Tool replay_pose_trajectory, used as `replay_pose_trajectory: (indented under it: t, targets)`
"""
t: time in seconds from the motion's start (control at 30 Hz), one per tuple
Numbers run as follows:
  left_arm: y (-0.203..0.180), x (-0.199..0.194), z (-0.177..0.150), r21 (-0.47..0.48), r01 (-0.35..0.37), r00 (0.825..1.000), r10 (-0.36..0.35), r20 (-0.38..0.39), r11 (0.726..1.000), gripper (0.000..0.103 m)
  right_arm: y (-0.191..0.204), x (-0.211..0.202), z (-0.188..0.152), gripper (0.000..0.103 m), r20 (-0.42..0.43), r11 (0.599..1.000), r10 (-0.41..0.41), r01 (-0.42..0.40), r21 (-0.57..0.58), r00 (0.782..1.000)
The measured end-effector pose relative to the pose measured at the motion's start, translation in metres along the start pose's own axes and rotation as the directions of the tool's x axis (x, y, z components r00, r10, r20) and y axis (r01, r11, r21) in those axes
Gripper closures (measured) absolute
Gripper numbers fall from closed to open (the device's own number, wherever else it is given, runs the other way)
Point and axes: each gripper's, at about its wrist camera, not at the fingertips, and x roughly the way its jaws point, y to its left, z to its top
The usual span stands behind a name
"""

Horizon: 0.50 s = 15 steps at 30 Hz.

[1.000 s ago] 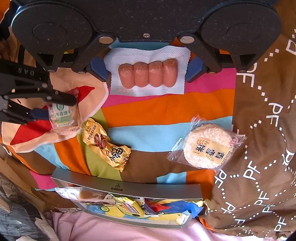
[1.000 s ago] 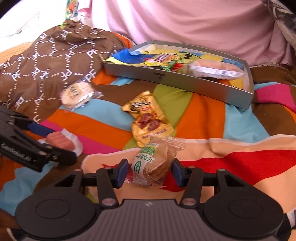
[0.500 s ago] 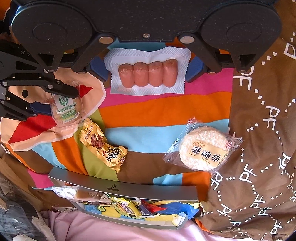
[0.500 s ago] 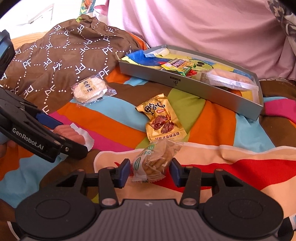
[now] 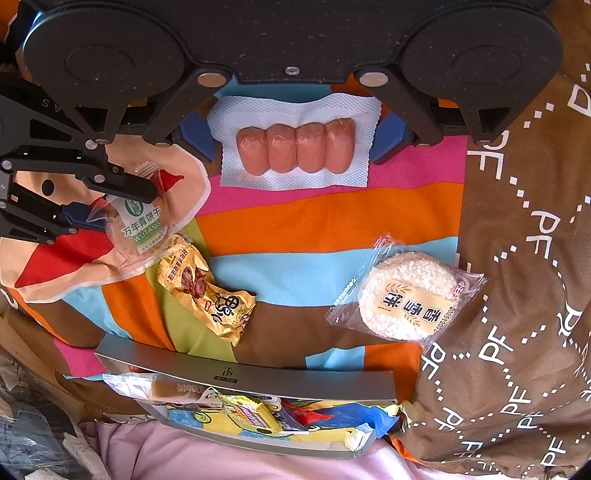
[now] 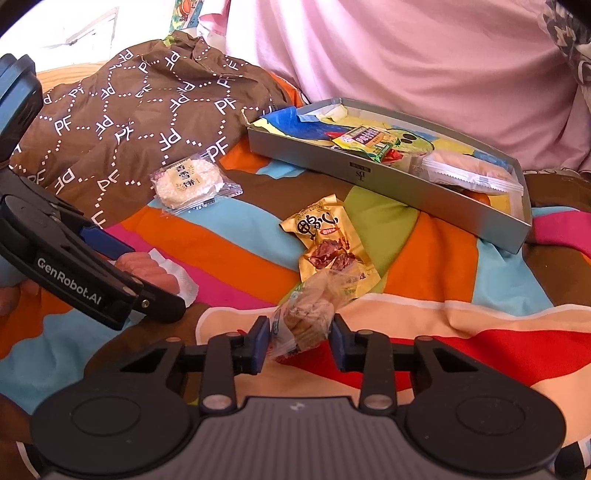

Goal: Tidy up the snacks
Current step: 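Close the left tool on the sausage pack while the right tool grasps the green-label bun, then lift the sausage pack with the left tool while the right tool lifts the bun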

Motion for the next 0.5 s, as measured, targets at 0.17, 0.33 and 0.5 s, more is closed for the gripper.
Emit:
replay_pose_trajectory:
  t: [0.17,0.33,0.5]
  targets:
    - [-0.0002,-0.0006,0.0007,0.001,0.0,1.0,0.0,0.001,1.0,0.013,0.0043,0.0005,-0.0007,0.076,0.004,1.0,0.007,-0.007,-0.018,1.0]
    - [-0.0004,0.0009,0.0001,0.004,-0.002,1.0,0.002,0.003,1.0,0.013,0.0039,0.0011,-0.0009,0.077,0.009,1.0,0.008,-0.008,-0.014,1.0]
    - [-0.0003,0.0001,0.0008,-0.002,-0.001,1.0,0.001,0.008,1.0,0.013,0.0045,0.0014,-0.0006,0.077,0.014,1.0,0.006,-0.006,-0.017,1.0]
